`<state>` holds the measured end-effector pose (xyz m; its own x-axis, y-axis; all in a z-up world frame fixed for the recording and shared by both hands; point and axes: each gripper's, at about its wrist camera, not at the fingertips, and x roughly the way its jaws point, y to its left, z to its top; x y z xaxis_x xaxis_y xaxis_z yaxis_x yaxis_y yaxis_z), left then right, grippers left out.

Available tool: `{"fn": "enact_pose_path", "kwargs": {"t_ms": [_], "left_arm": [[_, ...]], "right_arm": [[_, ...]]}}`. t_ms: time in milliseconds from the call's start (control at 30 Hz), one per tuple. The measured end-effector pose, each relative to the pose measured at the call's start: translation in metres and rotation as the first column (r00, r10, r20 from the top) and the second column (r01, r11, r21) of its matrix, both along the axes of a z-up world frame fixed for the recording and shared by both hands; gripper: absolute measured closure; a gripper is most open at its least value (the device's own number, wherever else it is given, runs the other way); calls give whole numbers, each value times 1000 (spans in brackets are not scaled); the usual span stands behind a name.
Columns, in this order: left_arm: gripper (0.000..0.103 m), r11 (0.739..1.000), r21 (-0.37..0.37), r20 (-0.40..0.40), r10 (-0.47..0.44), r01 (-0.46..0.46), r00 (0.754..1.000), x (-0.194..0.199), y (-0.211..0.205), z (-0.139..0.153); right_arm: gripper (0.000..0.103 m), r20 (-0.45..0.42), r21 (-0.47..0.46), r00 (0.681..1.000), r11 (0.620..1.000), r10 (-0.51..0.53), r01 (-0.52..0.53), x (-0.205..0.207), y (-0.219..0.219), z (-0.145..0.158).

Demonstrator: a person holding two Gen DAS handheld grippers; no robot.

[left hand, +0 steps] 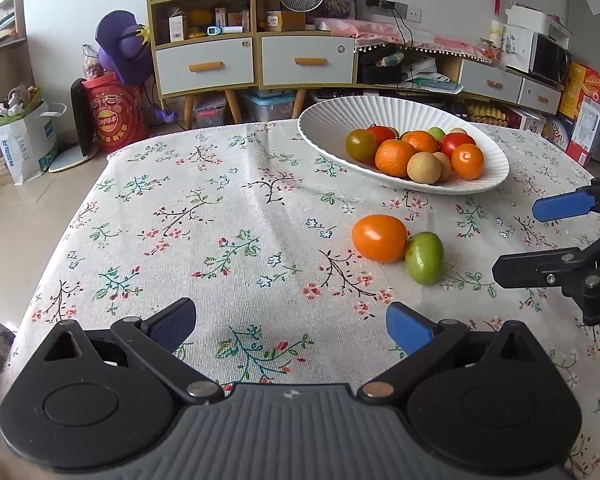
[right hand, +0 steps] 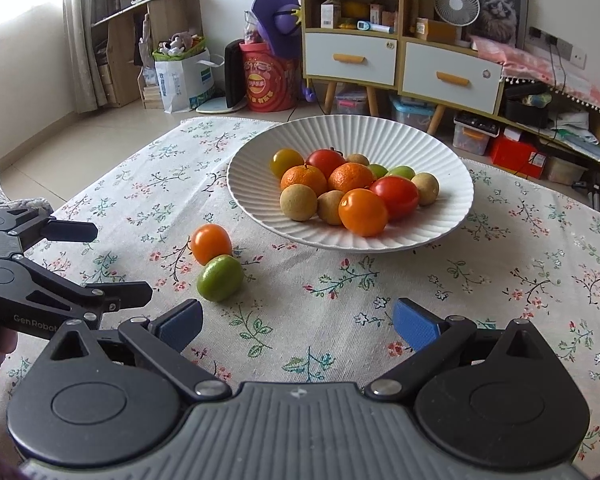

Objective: Organize fruits
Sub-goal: 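Lower the left tool and close it on the orange tomato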

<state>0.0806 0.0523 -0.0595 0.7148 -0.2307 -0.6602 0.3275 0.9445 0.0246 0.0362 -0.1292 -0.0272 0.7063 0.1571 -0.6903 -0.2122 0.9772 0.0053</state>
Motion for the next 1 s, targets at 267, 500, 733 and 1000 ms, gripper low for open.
{"fn": "enact_pose_path", "kwargs": {"t_ms": [267,500,733,1000], "left_arm": [[7,999,22,32,-31,30,999,10,-11,-5],[11,997,5,59,-81,81,995,19,-19,-6],[27,985,-13,77,-169,171,983,26,-28,-4],[50,981,-41,64,-189,192,980,30,-34,-2]], "right_arm": [[2,-18,-15,1000,1000,2,-2,1,3,-6],[2,-32,-22,999,1000,3,-4,2,3,-11],[2,-47,-20,999,1000,1,-2,5,2,-15],[2,-49,-21,999,1000,8,-9,5,5,-16]]}}
